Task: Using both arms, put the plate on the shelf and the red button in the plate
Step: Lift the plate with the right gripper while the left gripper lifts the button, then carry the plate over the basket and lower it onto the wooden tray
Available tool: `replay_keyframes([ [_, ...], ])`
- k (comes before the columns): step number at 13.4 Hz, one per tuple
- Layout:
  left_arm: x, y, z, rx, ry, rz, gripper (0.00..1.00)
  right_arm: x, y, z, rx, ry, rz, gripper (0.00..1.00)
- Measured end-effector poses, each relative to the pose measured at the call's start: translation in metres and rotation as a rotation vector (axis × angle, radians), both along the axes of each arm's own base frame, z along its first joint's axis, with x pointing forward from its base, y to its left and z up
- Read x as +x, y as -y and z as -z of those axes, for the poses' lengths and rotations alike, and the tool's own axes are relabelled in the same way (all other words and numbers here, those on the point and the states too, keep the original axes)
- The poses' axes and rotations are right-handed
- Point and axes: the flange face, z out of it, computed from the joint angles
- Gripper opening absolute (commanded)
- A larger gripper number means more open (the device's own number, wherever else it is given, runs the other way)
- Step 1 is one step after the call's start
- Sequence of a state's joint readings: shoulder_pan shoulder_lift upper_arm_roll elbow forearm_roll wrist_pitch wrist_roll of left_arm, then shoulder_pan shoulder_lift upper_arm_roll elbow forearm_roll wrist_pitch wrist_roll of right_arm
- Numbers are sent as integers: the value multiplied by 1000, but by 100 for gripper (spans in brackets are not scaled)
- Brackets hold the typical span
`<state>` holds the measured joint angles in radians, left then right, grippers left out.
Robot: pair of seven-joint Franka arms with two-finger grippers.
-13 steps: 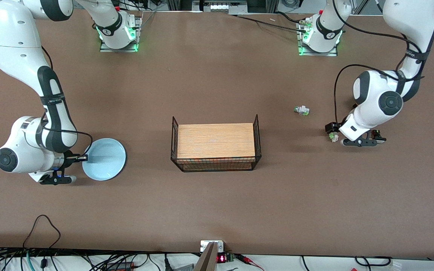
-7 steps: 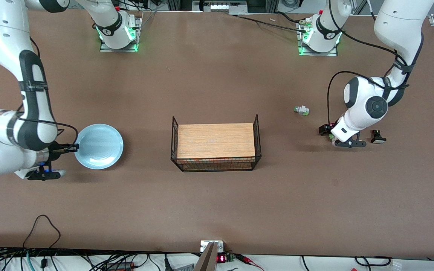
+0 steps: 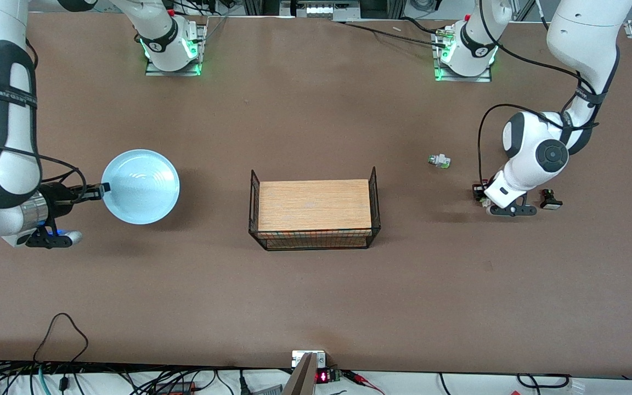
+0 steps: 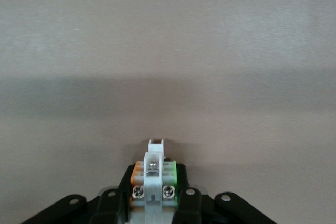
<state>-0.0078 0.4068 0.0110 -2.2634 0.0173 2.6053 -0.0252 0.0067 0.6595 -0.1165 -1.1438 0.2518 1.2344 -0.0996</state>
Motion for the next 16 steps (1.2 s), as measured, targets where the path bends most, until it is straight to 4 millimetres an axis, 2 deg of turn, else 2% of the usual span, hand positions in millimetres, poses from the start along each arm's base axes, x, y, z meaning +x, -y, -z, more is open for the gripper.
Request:
replay_keyframes([
  [2, 4, -9, -11, 0, 7, -11, 0, -8, -16, -34, 3, -1, 29, 0],
  [4, 8, -16, -35, -1, 8, -5, 0, -17, -49, -64, 4, -17, 71, 0],
  [6, 14, -20, -75, -1, -2, -3, 0, -25, -93, -85, -9, -20, 94, 0],
  [8, 21, -20, -126, -1, -29, -4, 0, -37, -147, -101, -47, -14, 87, 0],
  [10, 29, -21, -178, -1, -73, -4, 0, -49, -198, -111, -80, 4, 77, 0],
  [11, 34, -21, -201, -1, -88, -3, 0, -53, -217, -112, -89, 15, 73, 0],
  [13, 46, -18, -246, -2, -104, 6, 0, -57, -245, -112, -104, 35, 79, 0],
  [15, 54, -7, -281, -3, -90, 26, 0, -62, -272, -112, -115, 66, 96, 0],
  [16, 56, -1, -302, -3, -91, 37, 0, -67, -299, -111, -121, 94, 107, 0],
])
